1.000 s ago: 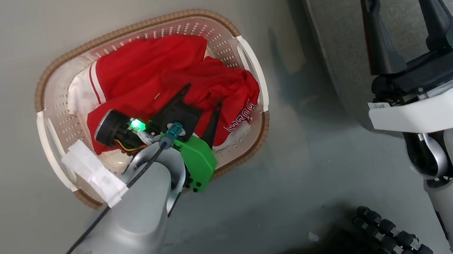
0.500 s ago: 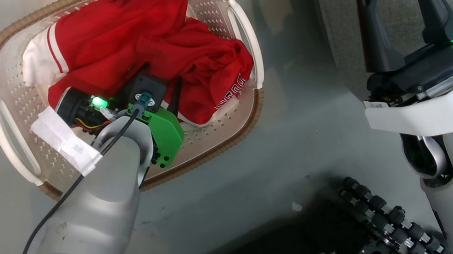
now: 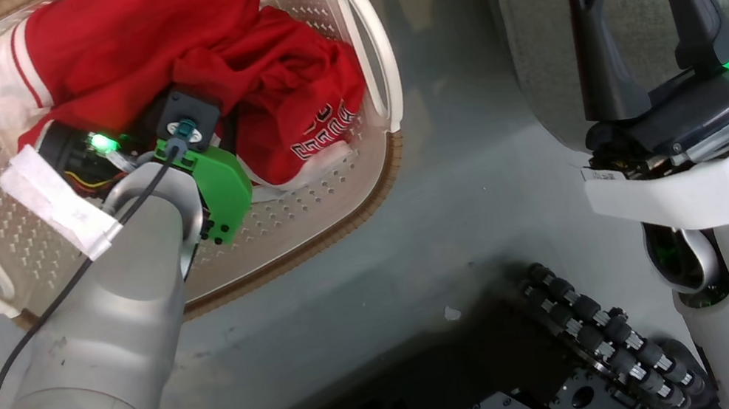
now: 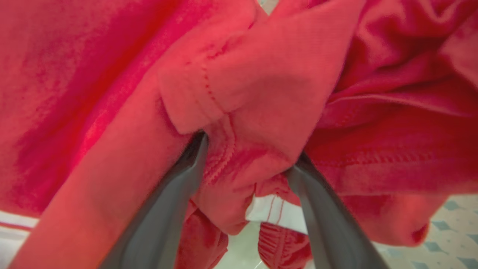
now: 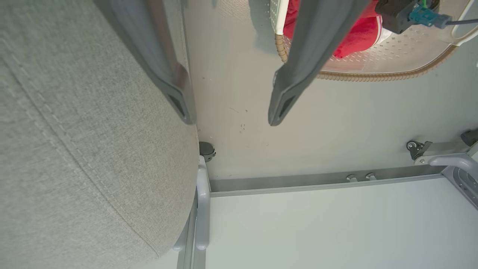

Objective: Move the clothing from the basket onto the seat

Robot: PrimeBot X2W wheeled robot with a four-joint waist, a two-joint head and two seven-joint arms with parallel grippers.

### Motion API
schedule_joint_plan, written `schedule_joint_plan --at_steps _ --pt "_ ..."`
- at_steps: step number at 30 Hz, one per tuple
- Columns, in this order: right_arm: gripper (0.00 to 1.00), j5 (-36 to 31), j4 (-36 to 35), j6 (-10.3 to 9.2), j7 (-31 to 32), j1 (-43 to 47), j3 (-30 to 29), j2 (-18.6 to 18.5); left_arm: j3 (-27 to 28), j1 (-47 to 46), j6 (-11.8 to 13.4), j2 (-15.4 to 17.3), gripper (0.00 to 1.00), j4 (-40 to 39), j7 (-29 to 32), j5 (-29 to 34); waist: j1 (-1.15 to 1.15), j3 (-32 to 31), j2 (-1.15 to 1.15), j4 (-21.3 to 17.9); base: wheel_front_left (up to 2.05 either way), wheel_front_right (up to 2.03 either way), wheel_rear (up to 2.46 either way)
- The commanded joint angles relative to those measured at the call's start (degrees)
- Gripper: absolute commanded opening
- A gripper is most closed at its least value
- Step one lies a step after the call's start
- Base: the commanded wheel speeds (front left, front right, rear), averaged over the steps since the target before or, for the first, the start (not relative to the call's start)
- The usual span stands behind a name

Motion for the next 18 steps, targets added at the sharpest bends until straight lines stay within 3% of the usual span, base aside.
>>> schedule_joint_plan --at_steps 1,5,6,7,8,18 --pt "1.0 0.3 -0.4 0.0 -0.2 0.7 0.0 -0.1 -0.1 -0.9 0.5 0.5 1.0 0.3 0.3 -0.3 0.0 0.5 0.0 -0.7 0.0 0.0 0.0" --pt "1.0 0.3 -0.8 0.0 -0.2 1.4 -0.1 -0.1 -0.4 -1.0 0.8 0.7 1.0 0.8 1.8 -0.6 0.0 0.8 0.0 -0.9 0.0 0.0 0.0" --pt "1.0 0.3 -1.0 0.0 -0.2 1.7 -0.2 -0.1 -0.7 -1.0 0.9 0.9 0.45 0.9 2.2 -0.4 0.0 0.8 0.0 -0.9 0.0 0.0 0.0" --pt "1.0 0.4 -1.0 0.0 -0.2 1.9 -0.2 -0.1 -0.8 -1.0 1.0 1.0 0.18 0.9 2.2 -0.2 0.0 0.8 0.0 -0.9 0.0 0.0 0.0" --pt "1.0 0.5 -1.2 0.0 -0.2 2.1 -0.2 -0.1 -1.0 -1.1 1.2 1.1 0.0 1.0 2.5 -0.1 0.0 0.9 0.0 -1.0 0.0 0.0 0.0" --pt "1.0 0.6 -1.6 0.0 -0.2 1.0 -0.1 -0.1 -1.3 -1.1 1.1 1.4 0.0 1.1 1.9 -1.1 0.0 0.3 0.0 -1.2 0.0 0.0 0.0"
